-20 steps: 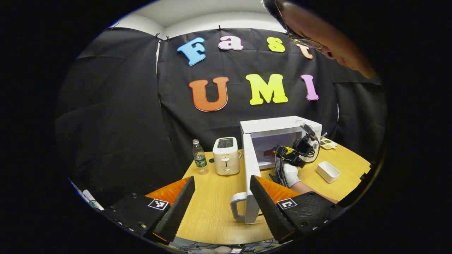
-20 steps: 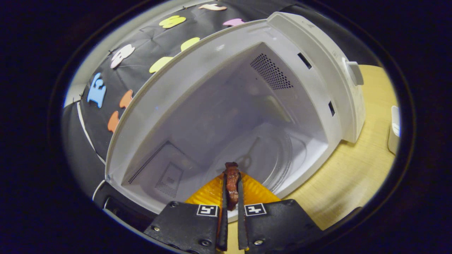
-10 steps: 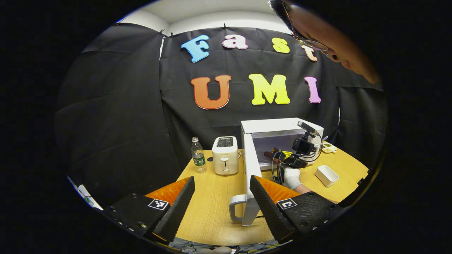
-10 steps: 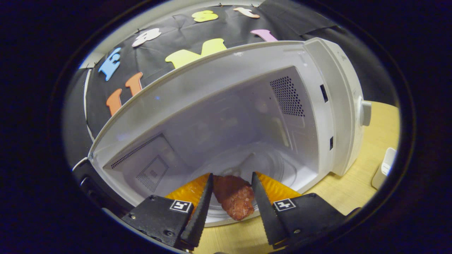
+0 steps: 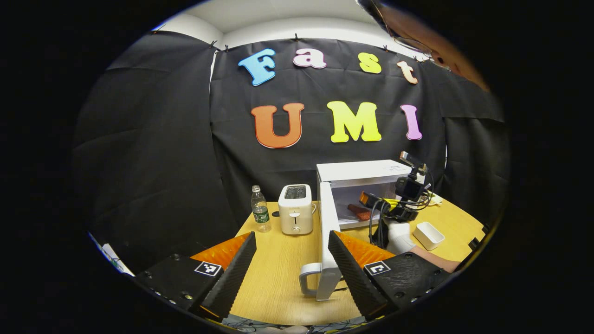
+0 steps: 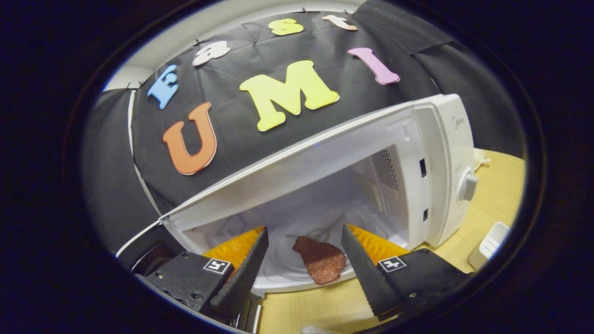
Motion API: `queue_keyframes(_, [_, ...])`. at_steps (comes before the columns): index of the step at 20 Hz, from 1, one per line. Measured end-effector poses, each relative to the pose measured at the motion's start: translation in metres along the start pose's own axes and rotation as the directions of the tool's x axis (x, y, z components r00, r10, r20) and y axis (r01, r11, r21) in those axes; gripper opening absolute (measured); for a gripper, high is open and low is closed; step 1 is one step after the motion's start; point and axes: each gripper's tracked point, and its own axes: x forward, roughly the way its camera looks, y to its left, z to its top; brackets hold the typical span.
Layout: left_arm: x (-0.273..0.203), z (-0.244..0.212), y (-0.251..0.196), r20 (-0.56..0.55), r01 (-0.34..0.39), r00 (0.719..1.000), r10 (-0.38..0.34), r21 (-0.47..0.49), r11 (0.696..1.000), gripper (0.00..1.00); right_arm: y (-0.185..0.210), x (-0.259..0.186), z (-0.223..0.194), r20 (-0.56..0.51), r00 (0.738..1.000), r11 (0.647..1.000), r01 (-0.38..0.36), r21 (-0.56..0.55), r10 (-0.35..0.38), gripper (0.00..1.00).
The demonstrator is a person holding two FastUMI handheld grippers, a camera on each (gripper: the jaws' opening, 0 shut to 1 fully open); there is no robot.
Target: Open the microwave oven with the left hand, put the food in, and close the microwave oven.
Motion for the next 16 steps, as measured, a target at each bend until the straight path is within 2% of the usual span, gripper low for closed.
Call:
queue_keyframes(3, [-0.004,0.013,-0.006,0.021,0.02,1.0,-0.021,0.024,1.0,0.96,-0.005,-0.047,0.027,-0.015,0.999,0.999,-0.031,-0.042,0.03,1.0])
queue_keyframes(6, [-0.008,0.029,-0.003,0.057,0.024,0.998,-0.026,0.03,0.999,0.95,-0.016,-0.107,0.063,-0.05,0.998,0.99,-0.052,-0.129,0.046,1.0])
queue_keyframes(7, [-0.009,0.034,-0.002,0.065,0.026,0.998,-0.027,0.014,1.0,0.95,-0.021,-0.129,0.075,-0.062,0.997,0.983,-0.063,-0.174,0.053,0.89])
queue_keyframes(8, [-0.011,0.038,0.0,0.072,0.025,0.997,-0.025,-0.003,1.0,0.95,-0.027,-0.151,0.088,-0.079,0.995,0.972,-0.074,-0.224,0.057,1.0])
queue_keyframes(9, [-0.013,0.042,0.002,0.084,0.023,0.996,-0.021,-0.017,1.0,0.95,-0.036,-0.172,0.101,-0.092,0.994,0.963,-0.077,-0.259,0.055,0.9])
queue_keyframes(10, [-0.014,0.048,0.005,0.099,0.017,0.995,-0.014,-0.024,1.0,0.95,-0.044,-0.194,0.115,-0.105,0.993,0.956,-0.083,-0.283,0.055,1.0])
queue_keyframes(13, [-0.017,0.048,0.016,0.121,-0.018,0.992,0.021,-0.025,1.0,0.95,-0.077,-0.251,0.152,-0.092,0.996,0.931,-0.046,-0.362,0.013,1.0])
queue_keyframes(15, [-0.013,0.042,0.022,0.133,-0.041,0.99,0.04,0.005,0.999,0.95,-0.091,-0.284,0.164,-0.088,0.996,0.94,-0.029,-0.339,-0.001,1.0])
queue_keyframes(16, [-0.01,0.037,0.025,0.133,-0.057,0.99,0.053,0.021,0.998,0.95,-0.093,-0.299,0.162,-0.121,0.993,0.948,-0.045,-0.314,0.007,0.91])
